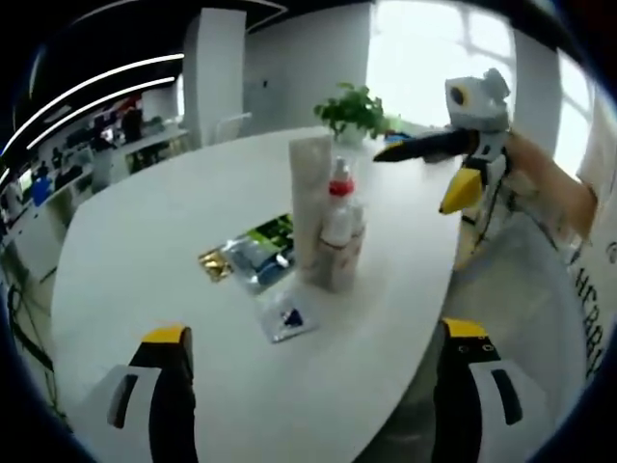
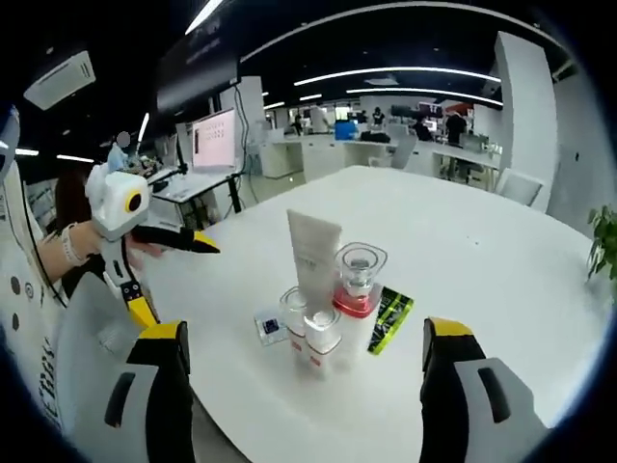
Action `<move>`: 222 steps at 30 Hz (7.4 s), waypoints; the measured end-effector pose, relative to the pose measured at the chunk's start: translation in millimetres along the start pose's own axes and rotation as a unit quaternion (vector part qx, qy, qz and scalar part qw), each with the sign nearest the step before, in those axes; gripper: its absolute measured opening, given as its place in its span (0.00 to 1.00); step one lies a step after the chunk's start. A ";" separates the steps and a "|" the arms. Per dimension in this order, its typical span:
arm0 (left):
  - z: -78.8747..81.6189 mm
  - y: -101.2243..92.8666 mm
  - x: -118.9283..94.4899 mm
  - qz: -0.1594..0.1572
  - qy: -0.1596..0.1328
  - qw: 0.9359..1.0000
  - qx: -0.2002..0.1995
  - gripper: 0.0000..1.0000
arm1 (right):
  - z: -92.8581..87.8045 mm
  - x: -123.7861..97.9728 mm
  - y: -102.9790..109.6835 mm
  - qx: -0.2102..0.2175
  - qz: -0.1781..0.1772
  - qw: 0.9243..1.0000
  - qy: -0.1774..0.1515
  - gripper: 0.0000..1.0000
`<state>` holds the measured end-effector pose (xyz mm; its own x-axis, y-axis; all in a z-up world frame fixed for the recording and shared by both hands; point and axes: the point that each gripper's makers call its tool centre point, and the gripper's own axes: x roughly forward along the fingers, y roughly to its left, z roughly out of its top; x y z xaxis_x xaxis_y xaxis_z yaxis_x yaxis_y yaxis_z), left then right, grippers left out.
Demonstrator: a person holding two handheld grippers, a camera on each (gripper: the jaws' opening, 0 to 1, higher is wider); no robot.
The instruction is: Arrange the skincare products in the storage area until every visible bottle or jar stands upright without overlapping.
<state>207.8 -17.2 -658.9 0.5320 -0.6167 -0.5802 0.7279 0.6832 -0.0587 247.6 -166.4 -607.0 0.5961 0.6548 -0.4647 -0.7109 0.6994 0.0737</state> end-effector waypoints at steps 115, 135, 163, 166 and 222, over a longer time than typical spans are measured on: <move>12.1 100.3 147.0 -0.131 -0.039 0.930 -0.341 0.16 | -90.1 136.9 -119.9 0.359 0.088 0.927 0.063 0.11; 26.6 78.5 151.0 -0.149 -0.060 0.914 -0.373 0.09 | -94.0 139.7 -119.8 0.305 0.074 0.947 0.072 0.01; 61.8 92.1 143.2 -0.110 -0.113 0.927 -0.340 0.00 | -88.9 120.3 -111.1 0.346 0.071 0.935 0.029 0.12; 70.2 92.2 136.8 -0.097 -0.127 0.932 -0.325 0.00 | -82.8 113.4 -111.6 0.339 0.062 0.939 0.019 0.11; 67.4 99.1 -14.7 0.005 -0.070 0.997 -0.034 0.00 | 56.9 -17.0 -8.7 0.109 0.090 0.981 -0.130 0.20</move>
<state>301.3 33.2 -601.4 0.5979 -0.6553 -0.4616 0.6941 0.7113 -0.1106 264.9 -167.3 -549.6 0.5640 0.8042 -0.1877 -0.7334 0.5922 0.3338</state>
